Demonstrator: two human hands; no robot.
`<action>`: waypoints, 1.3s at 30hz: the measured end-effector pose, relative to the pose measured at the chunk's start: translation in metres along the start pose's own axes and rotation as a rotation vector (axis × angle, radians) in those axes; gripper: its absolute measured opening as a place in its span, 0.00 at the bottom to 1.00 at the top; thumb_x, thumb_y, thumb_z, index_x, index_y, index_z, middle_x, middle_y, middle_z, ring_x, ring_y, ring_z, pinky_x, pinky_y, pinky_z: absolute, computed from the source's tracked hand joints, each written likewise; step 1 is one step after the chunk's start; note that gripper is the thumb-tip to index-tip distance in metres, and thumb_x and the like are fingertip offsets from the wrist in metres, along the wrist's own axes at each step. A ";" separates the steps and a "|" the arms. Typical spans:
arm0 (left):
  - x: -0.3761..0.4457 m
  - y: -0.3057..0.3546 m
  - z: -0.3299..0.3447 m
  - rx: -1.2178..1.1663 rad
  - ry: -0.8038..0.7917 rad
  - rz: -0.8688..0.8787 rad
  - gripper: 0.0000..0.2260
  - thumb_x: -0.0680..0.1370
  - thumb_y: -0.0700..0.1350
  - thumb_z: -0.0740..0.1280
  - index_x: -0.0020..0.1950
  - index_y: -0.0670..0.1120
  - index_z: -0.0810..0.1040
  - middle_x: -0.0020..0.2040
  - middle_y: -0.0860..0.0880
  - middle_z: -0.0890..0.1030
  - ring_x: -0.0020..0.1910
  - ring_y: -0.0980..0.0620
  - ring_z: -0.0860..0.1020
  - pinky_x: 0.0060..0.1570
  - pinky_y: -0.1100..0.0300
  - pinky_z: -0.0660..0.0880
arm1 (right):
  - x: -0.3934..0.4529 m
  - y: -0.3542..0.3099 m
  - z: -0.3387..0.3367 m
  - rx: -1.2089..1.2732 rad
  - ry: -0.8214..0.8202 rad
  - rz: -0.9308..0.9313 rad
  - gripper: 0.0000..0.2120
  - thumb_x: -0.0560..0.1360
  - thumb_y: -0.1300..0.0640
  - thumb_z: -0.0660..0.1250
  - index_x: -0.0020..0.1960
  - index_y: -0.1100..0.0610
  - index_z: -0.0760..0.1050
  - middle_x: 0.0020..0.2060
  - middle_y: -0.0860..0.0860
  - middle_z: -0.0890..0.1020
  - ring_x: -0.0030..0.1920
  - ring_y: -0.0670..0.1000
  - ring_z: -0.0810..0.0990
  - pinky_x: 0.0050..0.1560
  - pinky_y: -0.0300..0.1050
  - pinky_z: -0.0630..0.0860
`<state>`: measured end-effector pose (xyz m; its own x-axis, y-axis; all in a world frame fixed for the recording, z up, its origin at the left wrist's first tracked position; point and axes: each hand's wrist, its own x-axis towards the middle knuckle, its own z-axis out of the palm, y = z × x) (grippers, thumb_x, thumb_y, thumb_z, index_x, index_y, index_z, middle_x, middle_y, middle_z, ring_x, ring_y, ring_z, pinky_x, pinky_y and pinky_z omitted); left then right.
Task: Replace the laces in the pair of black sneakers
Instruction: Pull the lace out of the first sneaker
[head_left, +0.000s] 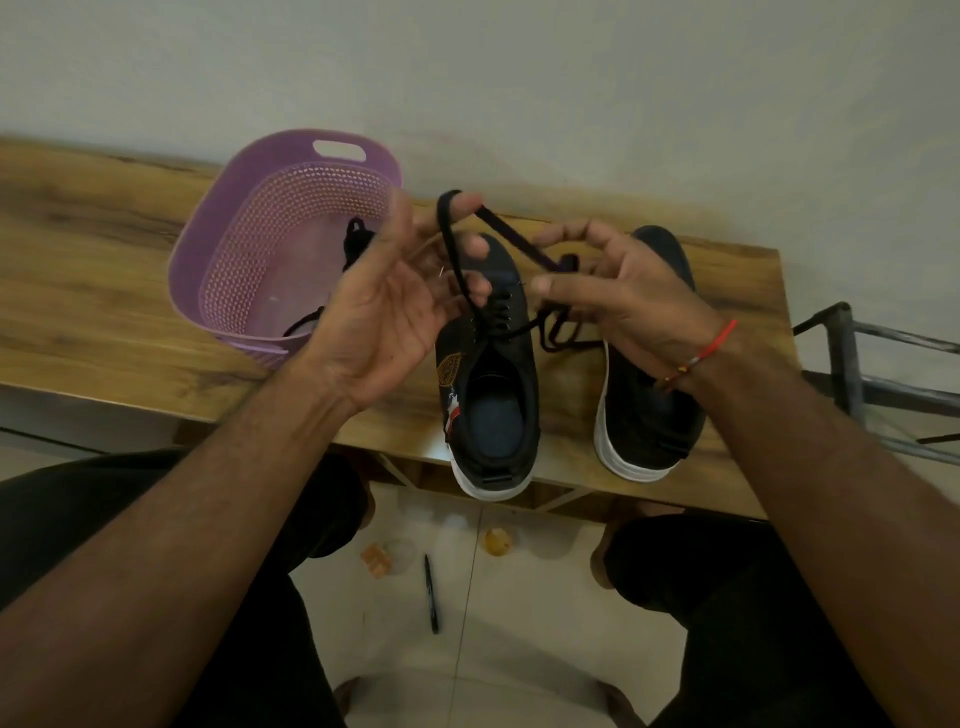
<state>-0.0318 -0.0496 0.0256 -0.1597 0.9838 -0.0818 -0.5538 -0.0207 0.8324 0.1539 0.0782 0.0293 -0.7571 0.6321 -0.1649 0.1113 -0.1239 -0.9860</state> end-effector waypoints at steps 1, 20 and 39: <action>0.001 0.002 -0.001 -0.027 0.005 0.025 0.23 0.79 0.61 0.59 0.64 0.47 0.80 0.52 0.49 0.80 0.50 0.49 0.78 0.61 0.47 0.71 | 0.001 -0.002 -0.003 0.019 0.051 -0.020 0.19 0.73 0.63 0.73 0.60 0.54 0.73 0.38 0.49 0.83 0.44 0.52 0.81 0.52 0.54 0.72; 0.000 0.005 -0.004 -0.131 0.059 0.149 0.12 0.75 0.58 0.69 0.43 0.49 0.81 0.48 0.52 0.84 0.37 0.53 0.78 0.43 0.55 0.75 | 0.001 -0.003 -0.036 -1.116 -0.049 0.001 0.08 0.79 0.52 0.68 0.57 0.48 0.79 0.41 0.41 0.79 0.43 0.40 0.78 0.42 0.29 0.70; 0.005 0.008 -0.012 -0.271 0.156 0.130 0.06 0.83 0.44 0.61 0.56 0.49 0.77 0.56 0.52 0.85 0.45 0.52 0.81 0.46 0.55 0.78 | 0.001 -0.014 -0.022 0.019 0.129 0.024 0.15 0.76 0.61 0.71 0.63 0.59 0.77 0.33 0.50 0.75 0.28 0.48 0.66 0.32 0.45 0.69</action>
<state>-0.0474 -0.0466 0.0255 -0.3545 0.9312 -0.0846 -0.7145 -0.2114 0.6669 0.1663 0.0976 0.0428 -0.6655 0.7215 -0.1911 0.1152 -0.1537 -0.9814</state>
